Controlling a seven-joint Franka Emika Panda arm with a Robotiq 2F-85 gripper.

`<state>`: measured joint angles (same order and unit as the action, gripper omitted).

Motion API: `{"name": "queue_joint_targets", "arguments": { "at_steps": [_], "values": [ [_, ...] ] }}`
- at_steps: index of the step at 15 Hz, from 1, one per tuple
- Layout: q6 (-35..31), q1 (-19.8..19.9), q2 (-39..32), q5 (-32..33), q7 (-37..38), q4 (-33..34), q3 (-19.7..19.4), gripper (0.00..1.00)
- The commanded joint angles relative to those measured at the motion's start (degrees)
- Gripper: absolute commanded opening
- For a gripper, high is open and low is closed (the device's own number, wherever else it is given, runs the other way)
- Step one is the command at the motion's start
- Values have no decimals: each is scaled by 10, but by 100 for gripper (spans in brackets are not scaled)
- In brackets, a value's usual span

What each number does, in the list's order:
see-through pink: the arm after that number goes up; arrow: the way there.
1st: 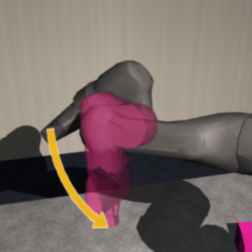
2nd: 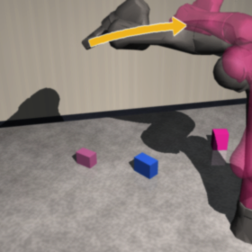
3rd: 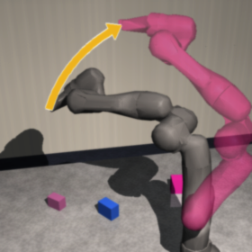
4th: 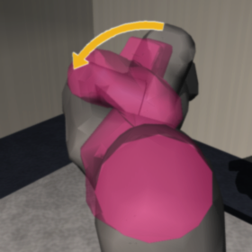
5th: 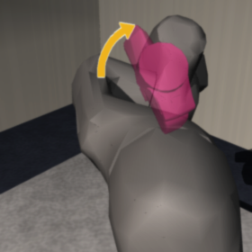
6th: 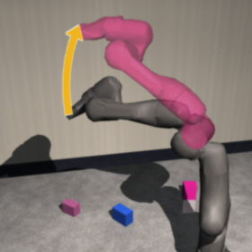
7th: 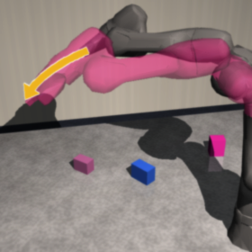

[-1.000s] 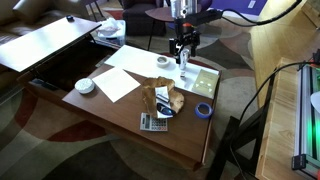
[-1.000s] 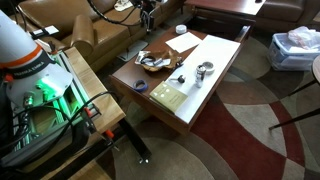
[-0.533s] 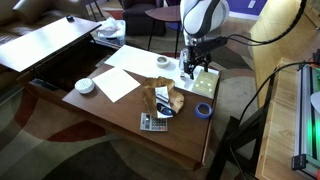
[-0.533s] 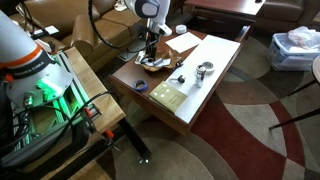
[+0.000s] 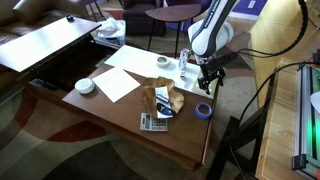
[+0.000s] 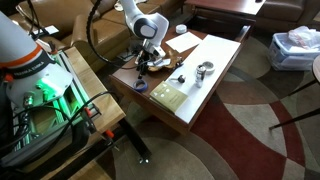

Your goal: Put the blue seal tape in the key bowl

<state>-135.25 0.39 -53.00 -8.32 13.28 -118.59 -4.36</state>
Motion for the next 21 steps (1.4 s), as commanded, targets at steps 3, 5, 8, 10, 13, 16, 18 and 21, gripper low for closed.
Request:
{"name": "queue_joint_targets", "arguments": {
  "at_steps": [3,5,8,10,13,16,18,21],
  "values": [
    [-138,39,13,-23,-64,-43,31,100],
    [-194,83,-18,-40,-116,-38,60,100],
    [-241,131,-63,-46,-147,-31,79,100],
    [-238,150,-87,-40,-158,-21,84,100],
    [-234,135,-115,-35,-144,-14,80,100],
    [-237,117,-135,-35,-132,-5,85,82],
    [-244,108,-147,-37,-127,3,90,81],
    [-264,104,-168,-45,-110,27,94,52]
  ]
}}
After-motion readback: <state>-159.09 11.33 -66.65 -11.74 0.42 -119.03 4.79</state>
